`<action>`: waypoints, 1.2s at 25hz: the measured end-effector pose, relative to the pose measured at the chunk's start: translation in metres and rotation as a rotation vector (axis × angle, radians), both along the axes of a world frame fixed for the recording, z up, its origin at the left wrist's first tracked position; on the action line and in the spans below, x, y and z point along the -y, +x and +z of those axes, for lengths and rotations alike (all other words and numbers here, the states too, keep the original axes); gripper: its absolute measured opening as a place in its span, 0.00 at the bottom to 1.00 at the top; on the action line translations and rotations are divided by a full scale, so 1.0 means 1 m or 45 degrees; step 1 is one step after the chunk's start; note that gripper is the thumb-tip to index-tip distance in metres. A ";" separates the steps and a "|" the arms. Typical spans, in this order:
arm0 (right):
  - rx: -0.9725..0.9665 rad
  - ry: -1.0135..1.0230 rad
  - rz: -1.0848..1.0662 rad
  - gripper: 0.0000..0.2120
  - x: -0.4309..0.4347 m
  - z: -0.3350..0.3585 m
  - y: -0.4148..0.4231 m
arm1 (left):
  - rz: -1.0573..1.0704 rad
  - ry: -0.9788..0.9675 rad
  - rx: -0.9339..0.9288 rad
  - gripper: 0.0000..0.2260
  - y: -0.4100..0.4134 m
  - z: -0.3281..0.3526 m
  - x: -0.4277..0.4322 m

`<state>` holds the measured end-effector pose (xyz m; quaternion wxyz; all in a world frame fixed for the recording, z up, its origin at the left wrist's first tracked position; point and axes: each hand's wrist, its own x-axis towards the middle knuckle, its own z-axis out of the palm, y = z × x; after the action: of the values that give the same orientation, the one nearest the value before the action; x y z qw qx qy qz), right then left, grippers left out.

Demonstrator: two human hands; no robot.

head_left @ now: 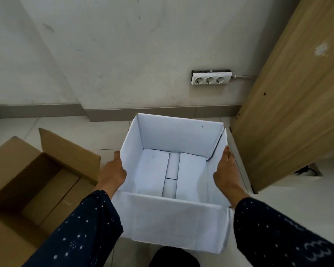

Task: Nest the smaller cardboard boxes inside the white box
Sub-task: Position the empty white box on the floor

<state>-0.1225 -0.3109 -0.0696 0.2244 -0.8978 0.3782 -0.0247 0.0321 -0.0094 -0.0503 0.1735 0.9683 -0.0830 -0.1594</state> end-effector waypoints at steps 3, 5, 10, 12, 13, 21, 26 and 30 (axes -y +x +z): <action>-0.023 0.075 0.149 0.44 0.035 0.010 0.040 | 0.076 -0.077 -0.030 0.22 0.006 -0.011 0.002; 0.028 0.235 0.105 0.42 0.050 0.013 0.051 | 0.117 -0.125 -0.019 0.20 0.010 -0.015 0.003; -0.106 0.148 -0.201 0.30 0.044 -0.007 0.022 | 0.174 -0.167 0.012 0.20 0.029 -0.018 0.022; -0.141 0.086 -0.208 0.28 0.050 -0.012 0.023 | 0.140 -0.171 0.053 0.20 0.038 -0.019 0.034; -0.155 0.069 -0.184 0.28 0.057 -0.009 0.030 | 0.122 -0.173 0.069 0.20 0.043 -0.020 0.039; -0.289 0.071 -0.234 0.29 0.078 0.013 0.060 | 0.087 -0.248 -0.031 0.22 0.062 -0.018 0.057; 0.049 -0.265 0.004 0.33 0.031 0.051 0.094 | 0.103 -0.292 -0.001 0.23 0.070 0.011 0.013; 0.363 -0.121 0.481 0.25 -0.080 0.085 0.150 | 0.168 -0.362 0.138 0.20 0.071 0.042 -0.056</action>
<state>0.0273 -0.2307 0.0159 0.2337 -0.9496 0.1665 -0.1263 0.1033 0.0469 -0.0082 0.3140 0.9446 -0.0501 -0.0817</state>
